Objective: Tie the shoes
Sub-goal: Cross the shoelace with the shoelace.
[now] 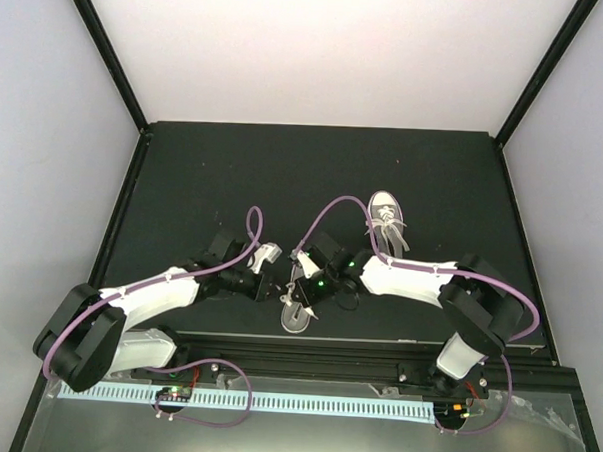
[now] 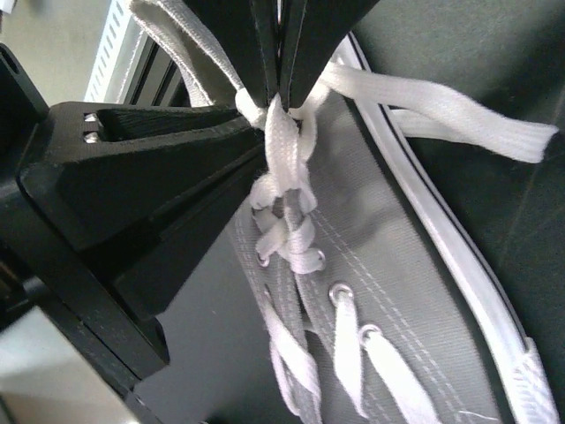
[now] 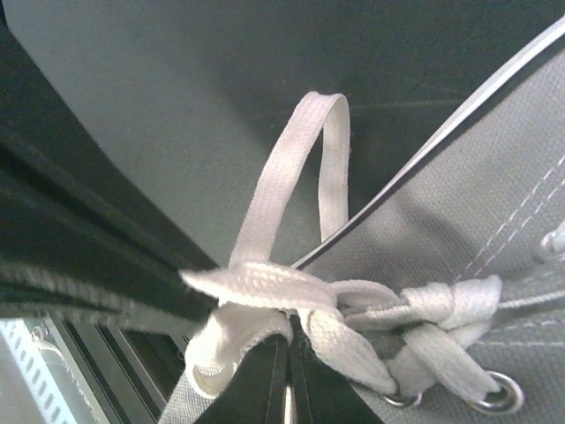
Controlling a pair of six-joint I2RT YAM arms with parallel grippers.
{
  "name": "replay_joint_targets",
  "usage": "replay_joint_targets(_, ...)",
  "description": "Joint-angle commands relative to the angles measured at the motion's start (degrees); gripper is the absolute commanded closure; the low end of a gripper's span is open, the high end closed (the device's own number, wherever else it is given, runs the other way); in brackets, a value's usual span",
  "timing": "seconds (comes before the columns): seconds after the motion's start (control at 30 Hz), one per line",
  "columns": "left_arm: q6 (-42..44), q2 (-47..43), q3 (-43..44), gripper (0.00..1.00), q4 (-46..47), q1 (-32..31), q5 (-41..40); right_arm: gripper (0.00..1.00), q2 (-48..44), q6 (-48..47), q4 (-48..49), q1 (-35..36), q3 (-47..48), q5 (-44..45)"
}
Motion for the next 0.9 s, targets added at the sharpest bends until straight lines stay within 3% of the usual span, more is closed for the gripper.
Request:
replay_joint_targets(0.0, 0.7, -0.4, 0.0, 0.97, 2.4, -1.4, 2.0, 0.98, 1.7, 1.7, 0.1, 0.1, 2.1, 2.2)
replay_joint_targets(0.67, 1.7, -1.7, -1.4, 0.92, 3.6, -5.2, -1.2, 0.98, 3.4, 3.0, -0.3, 0.1, 3.1, 4.2)
replay_joint_targets(0.87, -0.9, -4.7, -1.9, 0.8, 2.0, -5.1, -9.4, 0.98, 2.8, 2.8, -0.7, 0.1, 2.8, 4.4)
